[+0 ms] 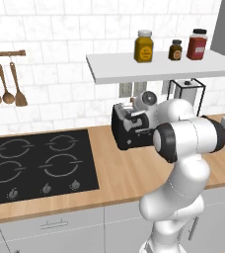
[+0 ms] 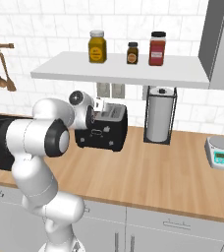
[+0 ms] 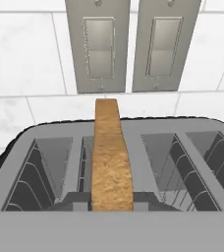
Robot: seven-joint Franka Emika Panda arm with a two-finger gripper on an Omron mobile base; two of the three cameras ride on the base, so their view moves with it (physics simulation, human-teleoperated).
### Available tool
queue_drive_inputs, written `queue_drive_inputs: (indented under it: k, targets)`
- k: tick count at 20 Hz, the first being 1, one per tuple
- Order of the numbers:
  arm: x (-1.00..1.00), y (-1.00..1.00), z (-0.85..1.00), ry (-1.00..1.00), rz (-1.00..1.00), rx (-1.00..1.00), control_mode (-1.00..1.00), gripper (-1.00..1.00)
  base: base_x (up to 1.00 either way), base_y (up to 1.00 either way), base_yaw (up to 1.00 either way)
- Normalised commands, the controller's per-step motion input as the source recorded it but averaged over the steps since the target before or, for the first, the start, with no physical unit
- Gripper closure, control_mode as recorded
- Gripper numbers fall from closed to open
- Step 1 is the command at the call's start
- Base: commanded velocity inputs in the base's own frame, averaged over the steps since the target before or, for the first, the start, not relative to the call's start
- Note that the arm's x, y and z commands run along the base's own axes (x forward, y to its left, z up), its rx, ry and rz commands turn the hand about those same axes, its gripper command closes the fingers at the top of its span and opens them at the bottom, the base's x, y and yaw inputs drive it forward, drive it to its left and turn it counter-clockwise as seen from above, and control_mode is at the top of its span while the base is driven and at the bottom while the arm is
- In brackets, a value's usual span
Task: Start the toaster. Once the lever pops up, take the bread to the plate on the dining counter.
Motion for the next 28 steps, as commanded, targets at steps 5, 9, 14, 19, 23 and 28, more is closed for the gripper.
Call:
queue_drive_inputs:
  k: [5,9,14,19,23,28]
  targets:
    - [0.00,-0.02,0.12,-0.16,0.00,0.07,-1.00,1.00,0.00,0.00,0.00]
    - [0.00,0.00,0.44,-0.19,0.00,0.15,-1.00,1.00,0.00,0.00,0.00]
    - [0.00,0.00,0.58,-0.17,0.00,0.18,-1.00,1.00,0.00,0.00,0.00]
    - [0.00,-0.03,0.62,-0.14,0.00,0.20,-1.00,1.00,0.00,0.00,0.00]
    - [0.00,-0.15,0.66,-0.08,-0.01,0.26,-1.00,1.00,0.00,0.00,0.00]
    - [0.00,-0.24,0.69,-0.01,-0.01,0.32,-1.00,1.00,0.00,0.00,0.00]
